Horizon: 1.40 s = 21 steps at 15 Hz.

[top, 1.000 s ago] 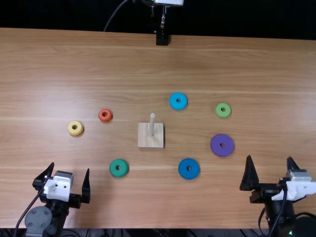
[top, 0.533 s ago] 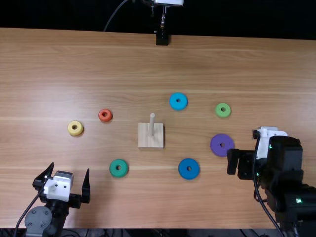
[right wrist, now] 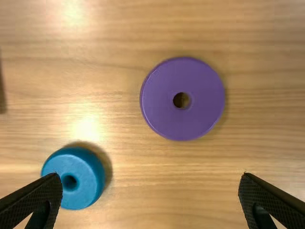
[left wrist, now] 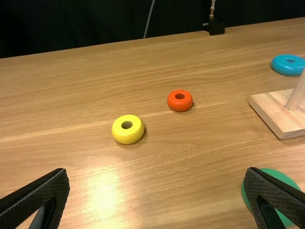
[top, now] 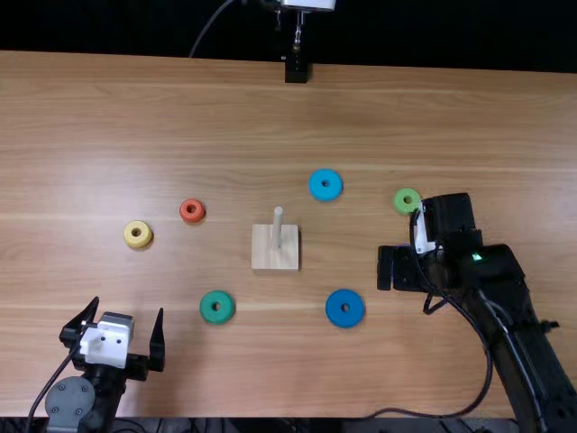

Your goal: Build the Hanoi tower: stack the rings onto the peg from bottom to top in this color order: purple, dark blue, light blue, dark green, light green, yellow, orange.

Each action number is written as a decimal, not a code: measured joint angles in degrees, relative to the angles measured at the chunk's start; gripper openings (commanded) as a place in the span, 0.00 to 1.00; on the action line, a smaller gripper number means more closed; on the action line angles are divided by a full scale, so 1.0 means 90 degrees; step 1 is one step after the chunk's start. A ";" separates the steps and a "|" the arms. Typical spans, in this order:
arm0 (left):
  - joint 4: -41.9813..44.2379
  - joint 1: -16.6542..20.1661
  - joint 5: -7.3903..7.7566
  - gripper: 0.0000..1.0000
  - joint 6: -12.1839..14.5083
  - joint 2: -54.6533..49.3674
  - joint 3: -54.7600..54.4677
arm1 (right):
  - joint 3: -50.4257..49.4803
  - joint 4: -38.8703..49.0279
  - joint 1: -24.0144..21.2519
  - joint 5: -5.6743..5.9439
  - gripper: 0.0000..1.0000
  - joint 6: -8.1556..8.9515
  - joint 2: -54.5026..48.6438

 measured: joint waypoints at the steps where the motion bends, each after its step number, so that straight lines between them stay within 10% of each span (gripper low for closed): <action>1: 0.0000 0.0000 0.0000 1.00 0.0000 0.0000 0.0000 | 0.0034 -0.0002 0.0000 0.0002 1.00 0.0002 0.0182; 21: -0.0002 0.0000 0.0002 1.00 0.0002 -0.0002 0.0000 | 0.0000 0.1547 -0.0398 0.0005 1.00 -0.0015 0.1617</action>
